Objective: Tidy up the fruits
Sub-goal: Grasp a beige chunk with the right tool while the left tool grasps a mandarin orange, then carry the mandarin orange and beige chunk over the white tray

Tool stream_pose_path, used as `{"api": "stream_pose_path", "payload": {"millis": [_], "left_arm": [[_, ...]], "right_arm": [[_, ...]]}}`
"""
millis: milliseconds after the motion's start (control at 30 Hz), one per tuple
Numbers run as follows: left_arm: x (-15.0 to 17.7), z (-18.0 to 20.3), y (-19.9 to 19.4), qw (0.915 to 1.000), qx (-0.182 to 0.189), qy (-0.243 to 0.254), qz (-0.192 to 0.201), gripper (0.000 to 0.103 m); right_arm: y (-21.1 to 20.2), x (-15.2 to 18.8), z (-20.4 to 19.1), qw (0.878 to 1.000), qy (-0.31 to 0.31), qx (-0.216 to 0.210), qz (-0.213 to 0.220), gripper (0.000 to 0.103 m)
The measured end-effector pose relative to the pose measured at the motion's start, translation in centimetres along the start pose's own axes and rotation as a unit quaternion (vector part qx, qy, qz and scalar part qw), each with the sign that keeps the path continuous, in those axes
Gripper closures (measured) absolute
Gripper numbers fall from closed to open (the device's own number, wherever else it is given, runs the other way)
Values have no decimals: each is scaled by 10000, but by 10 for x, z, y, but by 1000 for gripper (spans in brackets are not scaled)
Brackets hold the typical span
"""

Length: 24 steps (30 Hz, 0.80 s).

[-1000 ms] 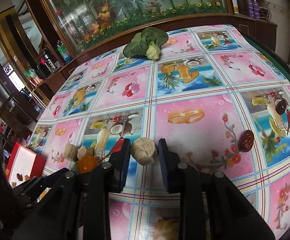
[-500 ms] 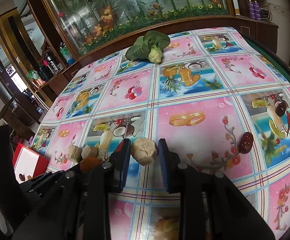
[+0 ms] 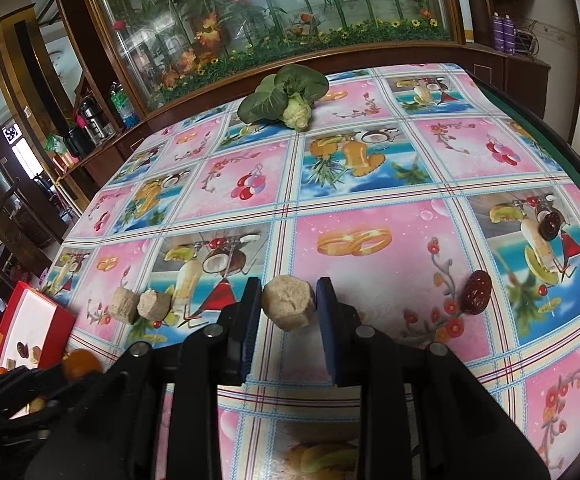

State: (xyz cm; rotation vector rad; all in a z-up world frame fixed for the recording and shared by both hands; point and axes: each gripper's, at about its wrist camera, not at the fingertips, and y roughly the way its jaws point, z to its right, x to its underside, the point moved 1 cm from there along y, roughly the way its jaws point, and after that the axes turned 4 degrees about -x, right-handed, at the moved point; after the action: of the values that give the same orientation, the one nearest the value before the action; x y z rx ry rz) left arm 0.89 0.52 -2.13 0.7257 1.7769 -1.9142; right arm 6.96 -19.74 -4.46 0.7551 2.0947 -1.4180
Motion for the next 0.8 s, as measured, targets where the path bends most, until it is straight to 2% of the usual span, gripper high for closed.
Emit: {"api": "stream_pose_path", "payload": {"millis": [167, 333, 533, 800], "left_arm": [[8, -23, -28, 9996, 6, -79, 255, 73], [14, -52, -58, 9980, -142, -203, 581, 73], [21, -92, -79, 9952, -382, -418, 804, 73], [35, -161, -93, 9871, -966, -898, 910, 73]], "right_arm": [[-5, 3, -5, 9998, -139, 74, 156, 73], [-10, 9, -23, 9994, -200, -94, 269, 73], [-22, 27, -85, 9951, -483, -759, 408, 73], [-21, 60, -182, 9783, -980, -1819, 151, 73]]}}
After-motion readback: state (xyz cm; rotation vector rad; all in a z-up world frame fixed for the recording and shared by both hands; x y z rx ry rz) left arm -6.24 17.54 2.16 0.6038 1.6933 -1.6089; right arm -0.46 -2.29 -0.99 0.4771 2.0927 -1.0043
